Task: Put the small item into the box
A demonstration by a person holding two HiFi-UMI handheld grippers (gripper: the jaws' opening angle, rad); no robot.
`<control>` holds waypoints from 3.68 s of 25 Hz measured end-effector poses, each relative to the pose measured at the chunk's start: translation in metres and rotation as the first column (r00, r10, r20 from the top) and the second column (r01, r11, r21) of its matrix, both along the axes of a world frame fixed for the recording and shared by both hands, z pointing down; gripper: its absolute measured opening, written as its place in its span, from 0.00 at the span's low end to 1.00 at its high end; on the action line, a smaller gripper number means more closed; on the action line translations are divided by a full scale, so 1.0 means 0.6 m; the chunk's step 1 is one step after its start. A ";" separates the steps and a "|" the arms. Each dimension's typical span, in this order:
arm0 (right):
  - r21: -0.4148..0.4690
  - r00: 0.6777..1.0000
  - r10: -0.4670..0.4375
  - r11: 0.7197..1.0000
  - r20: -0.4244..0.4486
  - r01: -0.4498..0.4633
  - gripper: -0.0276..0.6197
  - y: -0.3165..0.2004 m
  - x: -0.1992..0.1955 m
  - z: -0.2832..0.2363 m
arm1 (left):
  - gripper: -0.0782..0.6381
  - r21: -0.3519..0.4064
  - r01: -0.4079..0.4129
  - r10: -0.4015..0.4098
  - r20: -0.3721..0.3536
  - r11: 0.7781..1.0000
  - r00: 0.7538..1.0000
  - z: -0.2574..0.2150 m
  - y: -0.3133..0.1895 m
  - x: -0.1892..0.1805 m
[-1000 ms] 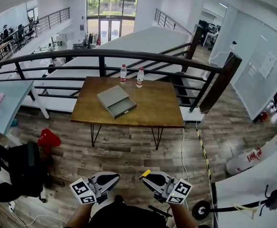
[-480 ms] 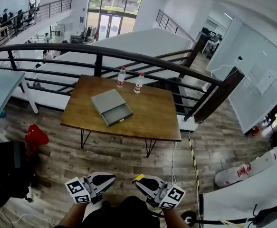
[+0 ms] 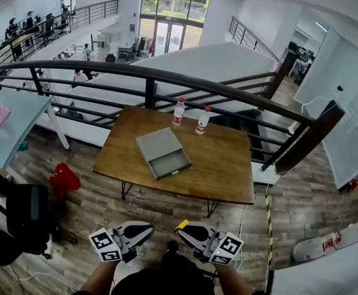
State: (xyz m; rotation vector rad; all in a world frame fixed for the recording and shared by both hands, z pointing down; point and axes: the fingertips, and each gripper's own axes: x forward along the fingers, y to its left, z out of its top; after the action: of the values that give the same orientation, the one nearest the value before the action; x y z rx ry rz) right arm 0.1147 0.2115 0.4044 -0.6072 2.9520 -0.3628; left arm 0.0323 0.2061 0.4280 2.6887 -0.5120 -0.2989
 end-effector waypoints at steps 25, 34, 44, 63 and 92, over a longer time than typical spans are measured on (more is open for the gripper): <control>0.015 0.987 -0.136 0.991 0.088 0.135 0.13 -0.226 0.155 -0.002 | 0.13 0.038 0.228 -0.230 0.098 0.973 0.968 -0.040 -0.207 0.089; -0.023 0.994 -0.095 0.995 0.058 0.097 0.13 -0.265 0.155 0.024 | 0.13 0.014 0.210 -0.211 0.078 0.978 0.974 -0.019 -0.257 0.085; -0.078 1.000 -0.010 0.997 -0.005 0.010 0.13 -0.421 0.132 0.051 | 0.13 -0.040 0.187 -0.186 0.029 0.982 0.982 0.021 -0.403 0.059; 0.030 0.882 0.041 0.999 -0.469 -0.031 0.13 -0.658 0.014 0.115 | 0.13 -0.163 0.135 -0.135 0.012 0.977 0.991 0.123 -0.653 -0.075; -0.097 0.397 -0.310 0.875 -0.864 0.474 0.13 -0.663 -0.010 0.415 | 0.13 -0.280 0.301 -0.304 0.033 0.911 0.952 0.222 -0.619 -0.032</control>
State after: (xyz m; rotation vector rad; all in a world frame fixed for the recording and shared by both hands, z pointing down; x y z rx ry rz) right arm 0.1090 -0.1860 0.6532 0.0367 4.0618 0.3075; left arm 0.0134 -0.1652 0.5614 2.3258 -0.9007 -0.2995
